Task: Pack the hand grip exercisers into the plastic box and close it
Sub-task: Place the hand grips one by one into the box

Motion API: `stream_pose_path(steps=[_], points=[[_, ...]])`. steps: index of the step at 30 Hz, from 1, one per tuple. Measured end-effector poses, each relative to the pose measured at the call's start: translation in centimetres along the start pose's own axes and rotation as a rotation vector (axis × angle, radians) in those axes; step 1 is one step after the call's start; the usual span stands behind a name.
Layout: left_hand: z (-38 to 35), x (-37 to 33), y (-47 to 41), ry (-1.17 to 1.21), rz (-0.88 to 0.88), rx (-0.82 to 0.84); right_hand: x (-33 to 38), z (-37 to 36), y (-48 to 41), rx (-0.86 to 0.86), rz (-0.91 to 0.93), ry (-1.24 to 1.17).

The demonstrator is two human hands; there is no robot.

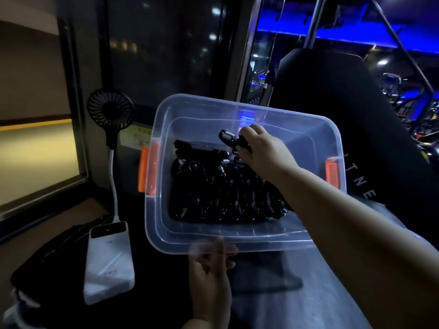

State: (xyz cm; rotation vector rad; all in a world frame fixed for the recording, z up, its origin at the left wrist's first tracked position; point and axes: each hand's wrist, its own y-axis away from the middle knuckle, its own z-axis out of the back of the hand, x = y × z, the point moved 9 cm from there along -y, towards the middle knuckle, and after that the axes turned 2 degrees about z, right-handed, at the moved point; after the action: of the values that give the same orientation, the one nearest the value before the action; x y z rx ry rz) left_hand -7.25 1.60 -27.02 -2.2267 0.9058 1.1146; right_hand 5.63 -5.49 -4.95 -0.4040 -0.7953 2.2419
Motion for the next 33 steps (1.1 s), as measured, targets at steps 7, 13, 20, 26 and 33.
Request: stream_pose_path(steps=[7, 13, 20, 26, 33], points=[[0.2, 0.1, 0.1, -0.025, -0.002, -0.050, -0.1, 0.8, -1.0, 0.007, 0.092, 0.110], [0.0, 0.1, 0.0, 0.025, 0.046, -0.029, -2.4, -0.6, -1.0, 0.082, 0.077, 0.218], [-0.1, -0.5, 0.2, -0.023, 0.012, -0.021, -6.0, -2.4, -0.6, 0.146, -0.111, 0.185], [-0.3, -0.5, 0.1, -0.027, 0.002, -0.007, -7.4, -3.9, -0.9, 0.179, -0.173, 0.160], [-0.3, -0.8, -0.1, -0.054, -0.016, -0.020, -7.8, -5.7, -0.5, 0.207, -0.175, 0.056]])
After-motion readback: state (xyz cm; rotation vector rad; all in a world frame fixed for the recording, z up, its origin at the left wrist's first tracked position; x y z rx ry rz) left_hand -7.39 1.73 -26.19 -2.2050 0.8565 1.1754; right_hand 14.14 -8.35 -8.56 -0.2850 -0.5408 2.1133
